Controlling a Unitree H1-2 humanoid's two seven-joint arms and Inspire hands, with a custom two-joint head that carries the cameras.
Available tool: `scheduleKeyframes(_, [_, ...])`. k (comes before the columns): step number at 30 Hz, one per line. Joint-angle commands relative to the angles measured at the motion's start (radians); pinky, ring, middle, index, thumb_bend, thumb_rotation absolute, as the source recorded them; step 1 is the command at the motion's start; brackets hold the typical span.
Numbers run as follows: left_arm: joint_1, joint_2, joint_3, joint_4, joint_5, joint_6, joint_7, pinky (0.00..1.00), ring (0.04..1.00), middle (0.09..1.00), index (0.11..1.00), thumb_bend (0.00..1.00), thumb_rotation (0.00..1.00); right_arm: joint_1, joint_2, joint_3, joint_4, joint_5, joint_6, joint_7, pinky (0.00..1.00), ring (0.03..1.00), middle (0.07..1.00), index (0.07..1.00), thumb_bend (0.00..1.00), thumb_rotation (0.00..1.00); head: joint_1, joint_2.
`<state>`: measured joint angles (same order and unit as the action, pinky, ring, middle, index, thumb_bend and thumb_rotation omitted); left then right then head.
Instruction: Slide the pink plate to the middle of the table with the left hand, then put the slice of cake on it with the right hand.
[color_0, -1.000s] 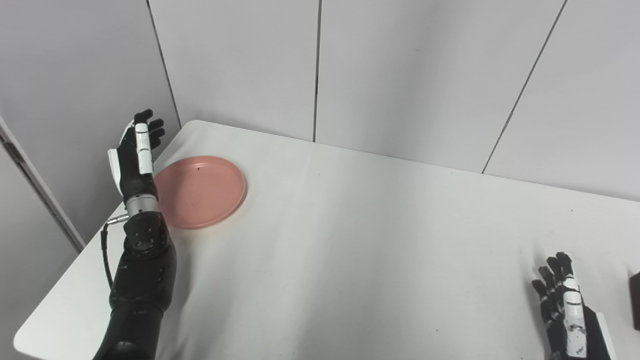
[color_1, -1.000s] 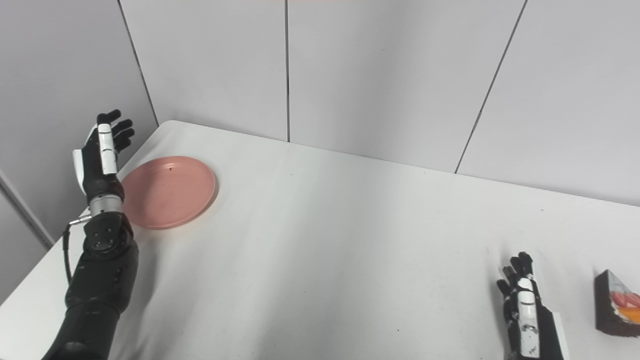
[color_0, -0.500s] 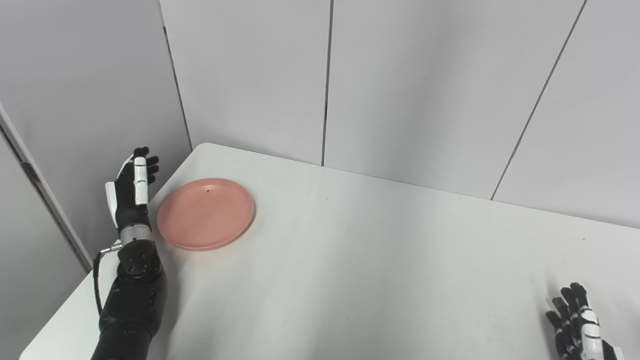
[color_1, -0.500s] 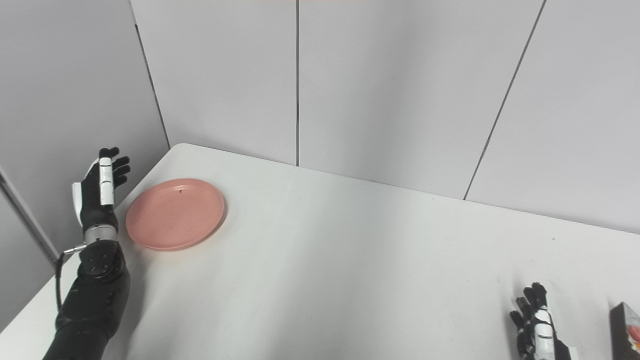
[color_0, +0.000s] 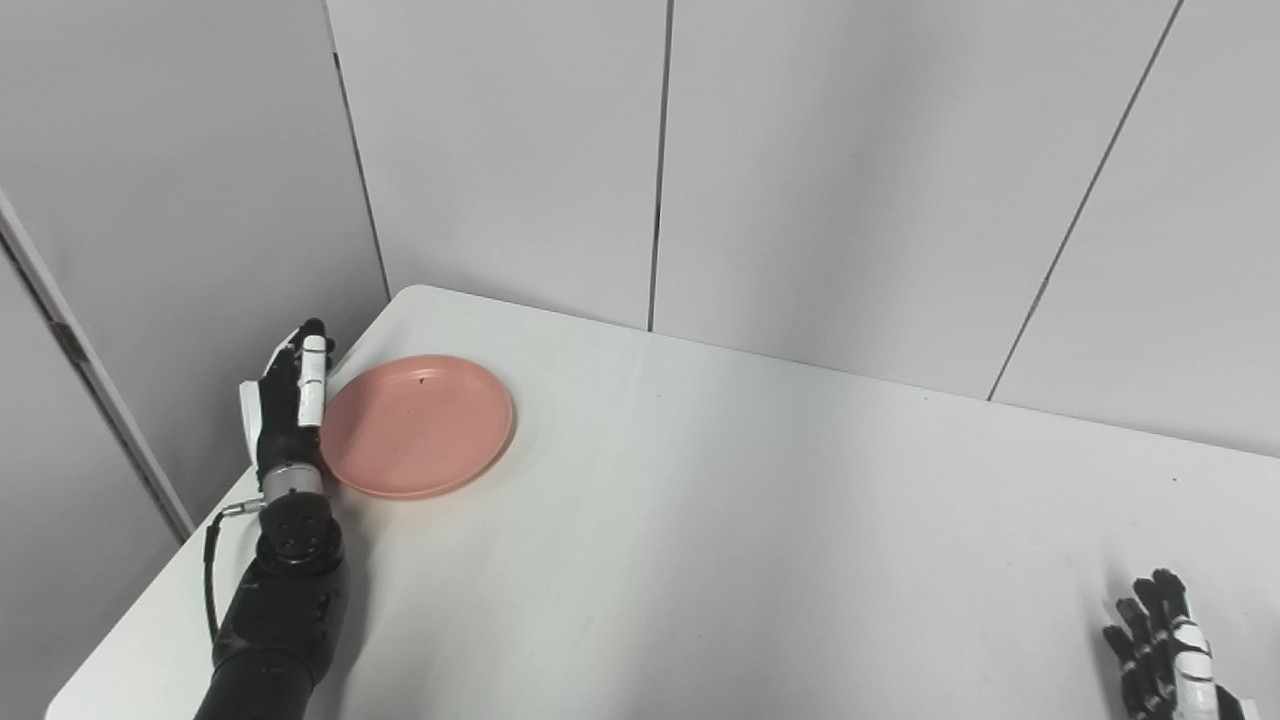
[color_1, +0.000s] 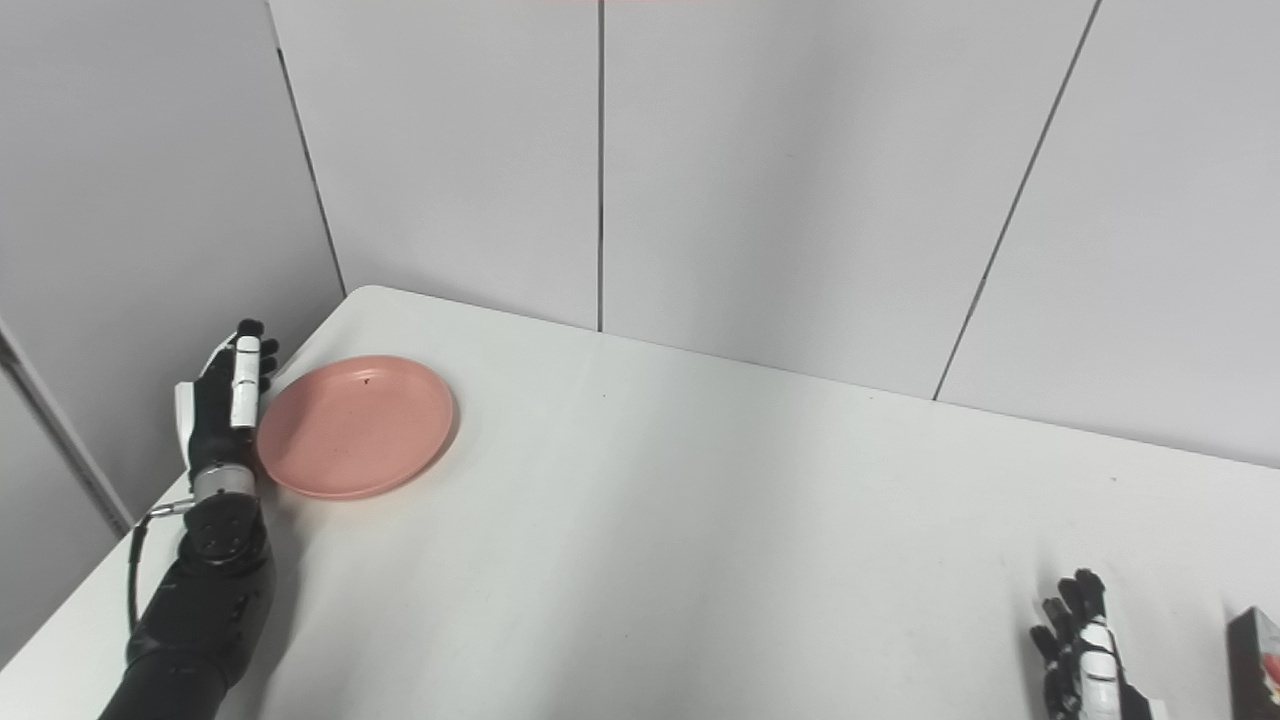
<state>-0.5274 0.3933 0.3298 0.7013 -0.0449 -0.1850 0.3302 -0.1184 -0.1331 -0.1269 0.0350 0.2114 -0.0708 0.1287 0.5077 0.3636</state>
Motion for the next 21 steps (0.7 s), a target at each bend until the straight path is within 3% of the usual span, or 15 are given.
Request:
scheduleKeyframes(1, [-0.01,0.025,-0.019,-0.021,0.014,0.024,-0.023,0.83,0.829,0.814,0.807,0.75,1.0,-0.01,-0.01,-0.008,-0.024,0.007,-0.026,0.002,1.0,1.0,1.0,1.0,0.12,1.0,0.0,0.003])
scheduleKeyframes(13, [-0.038,0.005,-0.067,0.052,-0.003,0.023,-0.069,0.8,0.813,0.808,0.806,0.75,1.0,-0.01,-0.008,-0.01,-0.022,0.004,-0.038,0.003,1.0,1.0,1.0,1.0,0.12,1.0,-0.004,0.006])
scheduleKeyframes(16, [-0.048,-0.004,-0.06,0.067,-0.045,0.014,-0.111,0.8,0.809,0.795,0.79,0.78,1.0,-0.008,-0.006,-0.01,-0.035,0.004,-0.022,-0.002,1.0,1.0,1.0,1.0,0.11,1.0,-0.006,0.009])
scheduleKeyframes(21, [-0.055,-0.022,-0.045,0.073,-0.126,0.005,-0.178,0.89,0.83,0.8,0.797,0.8,1.0,-0.008,-0.006,-0.01,-0.035,0.007,-0.029,0.0,1.0,1.0,1.0,1.0,0.11,1.0,-0.005,0.011])
